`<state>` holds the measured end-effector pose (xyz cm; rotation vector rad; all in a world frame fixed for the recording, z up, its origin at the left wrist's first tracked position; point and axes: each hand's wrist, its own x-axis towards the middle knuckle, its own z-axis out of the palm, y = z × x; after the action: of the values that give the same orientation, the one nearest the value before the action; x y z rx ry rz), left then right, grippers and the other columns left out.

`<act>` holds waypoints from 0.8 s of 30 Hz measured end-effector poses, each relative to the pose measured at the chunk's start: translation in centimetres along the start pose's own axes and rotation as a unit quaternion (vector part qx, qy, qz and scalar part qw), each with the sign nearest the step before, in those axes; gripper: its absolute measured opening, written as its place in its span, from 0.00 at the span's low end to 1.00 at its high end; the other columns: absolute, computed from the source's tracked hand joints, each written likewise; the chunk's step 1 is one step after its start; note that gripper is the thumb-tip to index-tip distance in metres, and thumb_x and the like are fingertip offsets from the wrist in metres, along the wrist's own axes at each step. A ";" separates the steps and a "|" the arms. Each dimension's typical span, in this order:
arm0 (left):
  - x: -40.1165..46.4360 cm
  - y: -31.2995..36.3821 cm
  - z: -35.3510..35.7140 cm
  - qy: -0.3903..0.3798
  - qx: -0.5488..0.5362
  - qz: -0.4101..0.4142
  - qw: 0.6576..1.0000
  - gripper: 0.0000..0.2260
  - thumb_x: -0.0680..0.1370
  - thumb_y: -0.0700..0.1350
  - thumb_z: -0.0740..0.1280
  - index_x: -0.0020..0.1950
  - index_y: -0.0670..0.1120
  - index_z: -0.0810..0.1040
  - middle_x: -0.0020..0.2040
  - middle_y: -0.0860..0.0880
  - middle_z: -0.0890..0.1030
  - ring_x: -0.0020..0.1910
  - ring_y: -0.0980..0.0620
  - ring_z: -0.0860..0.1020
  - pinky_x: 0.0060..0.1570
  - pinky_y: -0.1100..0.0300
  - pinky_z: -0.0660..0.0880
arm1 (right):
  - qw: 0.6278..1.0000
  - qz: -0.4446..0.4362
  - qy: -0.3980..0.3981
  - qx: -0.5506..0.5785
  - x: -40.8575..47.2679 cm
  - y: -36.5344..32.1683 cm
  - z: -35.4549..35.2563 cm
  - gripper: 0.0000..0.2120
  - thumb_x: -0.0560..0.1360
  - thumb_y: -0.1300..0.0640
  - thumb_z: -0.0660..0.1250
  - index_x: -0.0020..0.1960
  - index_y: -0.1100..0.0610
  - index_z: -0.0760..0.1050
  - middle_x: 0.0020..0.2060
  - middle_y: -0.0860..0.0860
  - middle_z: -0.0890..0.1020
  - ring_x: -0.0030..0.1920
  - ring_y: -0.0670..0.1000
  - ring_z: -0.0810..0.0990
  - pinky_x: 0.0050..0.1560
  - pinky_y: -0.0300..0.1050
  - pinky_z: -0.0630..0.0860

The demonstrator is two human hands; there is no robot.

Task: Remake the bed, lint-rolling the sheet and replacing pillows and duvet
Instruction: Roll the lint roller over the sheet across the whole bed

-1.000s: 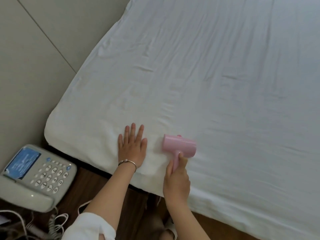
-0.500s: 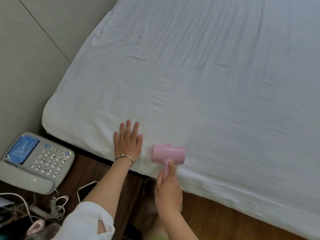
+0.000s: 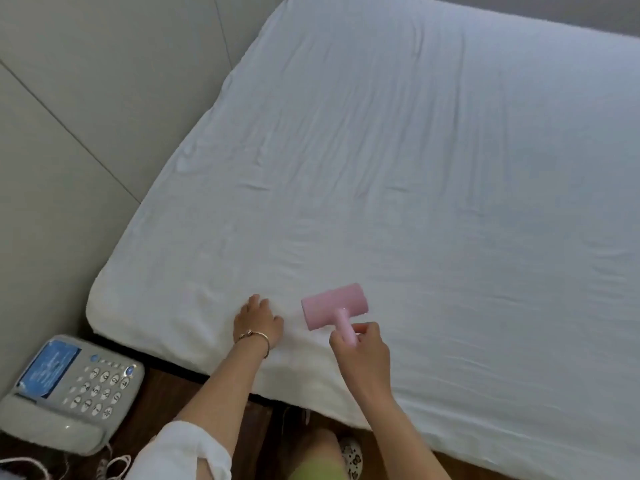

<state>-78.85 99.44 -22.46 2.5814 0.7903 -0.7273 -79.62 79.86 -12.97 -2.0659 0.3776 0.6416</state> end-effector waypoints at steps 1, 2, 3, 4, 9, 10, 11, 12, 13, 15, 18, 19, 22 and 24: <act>0.9 0.9 -1.1 0.002 0.004 0.015 1.000 0.24 0.80 0.51 0.57 0.76 0.46 0.61 0.78 0.46 0.54 0.75 0.46 0.58 0.71 0.55 0.59 | 1.000 -0.004 0.006 0.020 1.0 -1.1 -0.6 0.12 0.73 0.49 0.65 0.52 0.55 0.71 0.39 0.49 0.80 0.37 0.49 0.79 0.34 0.43 0.71; 1.9 2.0 -2.2 0.005 0.005 0.031 1.000 0.24 0.80 0.51 0.57 0.76 0.47 0.61 0.78 0.47 0.54 0.75 0.46 0.58 0.71 0.55 0.59 | 0.999 -0.012 0.014 0.033 2.1 -2.4 -1.2 0.11 0.73 0.48 0.66 0.51 0.54 0.72 0.38 0.48 0.80 0.36 0.48 0.78 0.33 0.42 0.70; 3.2 3.1 -3.3 0.007 0.003 0.046 0.999 0.24 0.80 0.51 0.57 0.76 0.47 0.60 0.78 0.47 0.53 0.75 0.46 0.57 0.72 0.55 0.59 | 0.999 -0.020 0.024 0.039 3.5 -3.6 -1.8 0.10 0.73 0.49 0.66 0.50 0.53 0.74 0.37 0.47 0.80 0.35 0.47 0.78 0.33 0.41 0.69; 4.5 4.3 -4.5 0.010 0.000 0.059 0.998 0.24 0.80 0.50 0.57 0.76 0.47 0.60 0.78 0.47 0.53 0.75 0.46 0.56 0.72 0.54 0.59 | 0.998 -0.028 0.036 0.046 5.0 -4.8 -2.3 0.09 0.73 0.49 0.67 0.49 0.52 0.75 0.36 0.47 0.80 0.34 0.47 0.77 0.33 0.41 0.69; 13.9 10.4 -10.3 0.021 -0.010 0.133 0.991 0.22 0.81 0.48 0.58 0.75 0.48 0.63 0.77 0.48 0.57 0.75 0.47 0.57 0.71 0.55 0.59 | 0.993 -0.048 0.099 0.050 15.4 -11.9 -4.4 0.09 0.77 0.44 0.63 0.46 0.50 0.73 0.34 0.49 0.79 0.33 0.52 0.80 0.38 0.54 0.77; 16.1 11.6 -11.4 0.022 -0.010 0.148 0.989 0.22 0.81 0.48 0.58 0.75 0.48 0.63 0.77 0.48 0.58 0.75 0.47 0.57 0.70 0.55 0.59 | 0.993 -0.045 0.106 0.029 17.8 -13.5 -4.7 0.12 0.78 0.41 0.59 0.46 0.49 0.71 0.35 0.48 0.79 0.36 0.52 0.81 0.39 0.54 0.76; 18.4 12.7 -12.5 0.022 -0.010 0.162 0.987 0.22 0.80 0.48 0.58 0.75 0.48 0.64 0.77 0.48 0.58 0.75 0.48 0.58 0.70 0.56 0.59 | 0.992 -0.042 0.115 0.014 20.3 -15.0 -4.9 0.15 0.79 0.38 0.56 0.45 0.49 0.70 0.36 0.48 0.79 0.37 0.53 0.80 0.37 0.52 0.74; 20.7 13.9 -13.5 0.023 -0.008 0.174 0.984 0.22 0.80 0.47 0.58 0.75 0.48 0.64 0.77 0.48 0.59 0.75 0.48 0.58 0.70 0.56 0.59 | 0.992 -0.042 0.121 0.012 22.8 -16.5 -5.1 0.18 0.79 0.37 0.55 0.44 0.50 0.69 0.35 0.49 0.78 0.37 0.53 0.79 0.35 0.50 0.71; 23.1 15.0 -14.4 0.026 -0.003 0.186 0.982 0.22 0.80 0.47 0.57 0.75 0.48 0.64 0.76 0.48 0.59 0.75 0.49 0.58 0.70 0.56 0.59 | 0.991 -0.047 0.126 0.024 25.5 -17.7 -5.1 0.19 0.80 0.38 0.54 0.44 0.52 0.69 0.34 0.49 0.76 0.36 0.53 0.76 0.35 0.48 0.69; 28.1 17.2 -16.1 0.036 0.006 0.206 0.978 0.21 0.81 0.46 0.57 0.75 0.48 0.64 0.76 0.49 0.61 0.74 0.49 0.59 0.70 0.57 0.59 | 0.988 -0.062 0.131 0.043 30.7 -20.0 -4.9 0.14 0.81 0.44 0.55 0.46 0.54 0.68 0.35 0.50 0.74 0.35 0.53 0.73 0.36 0.48 0.69; 35.8 20.8 -17.8 0.071 0.023 0.238 0.968 0.21 0.80 0.45 0.57 0.74 0.48 0.65 0.74 0.49 0.65 0.72 0.48 0.62 0.67 0.57 0.60 | 0.987 -0.079 0.136 0.036 38.5 -22.9 -4.5 0.11 0.82 0.46 0.54 0.48 0.53 0.66 0.37 0.50 0.75 0.36 0.51 0.74 0.37 0.48 0.68; 38.2 22.1 -18.3 0.088 0.030 0.252 0.963 0.20 0.80 0.45 0.57 0.73 0.49 0.66 0.73 0.49 0.66 0.71 0.48 0.63 0.67 0.57 0.61 | 0.986 -0.087 0.142 0.029 41.0 -23.9 -4.5 0.12 0.82 0.46 0.54 0.49 0.53 0.66 0.37 0.50 0.76 0.36 0.51 0.74 0.36 0.47 0.68; 44.5 25.6 -19.1 0.135 0.032 0.262 0.955 0.20 0.81 0.48 0.56 0.74 0.51 0.64 0.75 0.49 0.63 0.74 0.48 0.59 0.70 0.55 0.56 | 0.979 -0.107 0.173 0.011 48.2 -27.1 -4.6 0.13 0.82 0.46 0.54 0.50 0.56 0.67 0.39 0.52 0.77 0.37 0.51 0.75 0.34 0.47 0.66; 47.5 26.8 -18.4 0.166 0.041 0.250 0.953 0.22 0.82 0.53 0.53 0.76 0.55 0.60 0.78 0.50 0.58 0.77 0.48 0.53 0.73 0.53 0.50 | 0.972 -0.118 0.203 0.005 52.5 -29.2 -4.8 0.14 0.82 0.46 0.54 0.51 0.57 0.67 0.40 0.53 0.77 0.38 0.53 0.75 0.33 0.47 0.65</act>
<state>-22.20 106.58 -29.69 2.8409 0.1629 -0.1773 -20.84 90.58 -21.05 -2.1863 0.3566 0.0702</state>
